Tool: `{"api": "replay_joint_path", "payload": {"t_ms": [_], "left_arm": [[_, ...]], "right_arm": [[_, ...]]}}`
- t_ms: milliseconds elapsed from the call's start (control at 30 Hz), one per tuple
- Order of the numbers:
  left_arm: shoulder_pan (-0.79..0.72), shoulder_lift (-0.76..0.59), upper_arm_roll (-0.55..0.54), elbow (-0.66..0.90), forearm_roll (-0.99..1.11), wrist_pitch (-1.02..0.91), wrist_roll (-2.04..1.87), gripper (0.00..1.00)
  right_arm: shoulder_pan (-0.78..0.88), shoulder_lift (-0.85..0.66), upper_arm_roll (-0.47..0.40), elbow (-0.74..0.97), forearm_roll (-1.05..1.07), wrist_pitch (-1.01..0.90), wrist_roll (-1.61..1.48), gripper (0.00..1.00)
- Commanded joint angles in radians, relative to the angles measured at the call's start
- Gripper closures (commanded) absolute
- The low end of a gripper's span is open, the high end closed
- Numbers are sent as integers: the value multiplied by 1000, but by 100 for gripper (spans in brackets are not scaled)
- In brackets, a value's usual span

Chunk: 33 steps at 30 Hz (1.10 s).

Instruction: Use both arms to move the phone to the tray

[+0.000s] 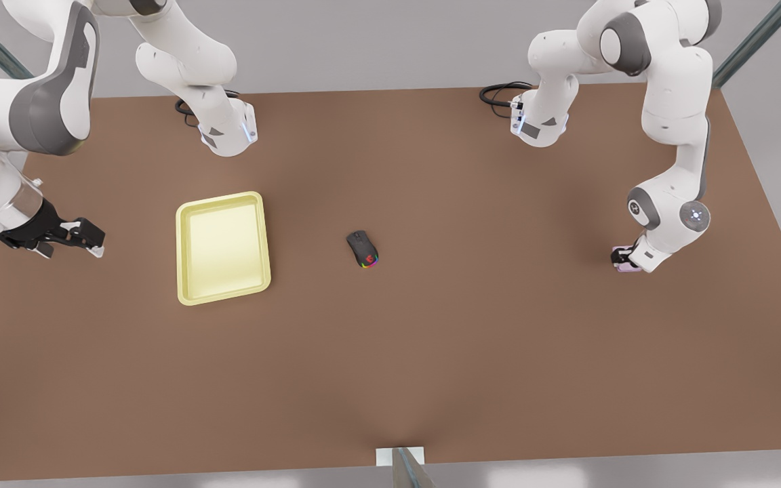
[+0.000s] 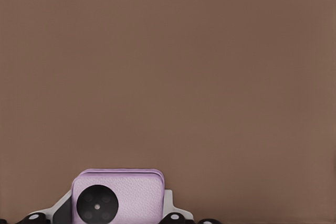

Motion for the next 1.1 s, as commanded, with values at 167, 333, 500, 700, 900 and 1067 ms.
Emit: {"api": "replay_joint_path", "payload": {"t_ms": [167,333,500,700,900,1067], "left_arm": [[-48,-40,-23,3,-4,-73,-11,25],[-396,-74,-23,34,-4,-154,-458,25],[-776,64,-60,374,-5,-368,-1075,25],[-792,267,-214,710,-5,-412,-1324,25],[-836,451,-217,966,3,-432,-1368,24],[-832,601,-211,1187,7,-438,-1364,24]], "right_arm": [[3,1,0,1,0,-2,3,0],[6,1,2,1,2,-4,1,0],[6,1,2,-1,0,-2,3,0],[6,2,2,-1,0,-2,3,0],[8,4,2,-1,0,-2,3,0],[8,5,2,-2,0,-2,3,0]]}}
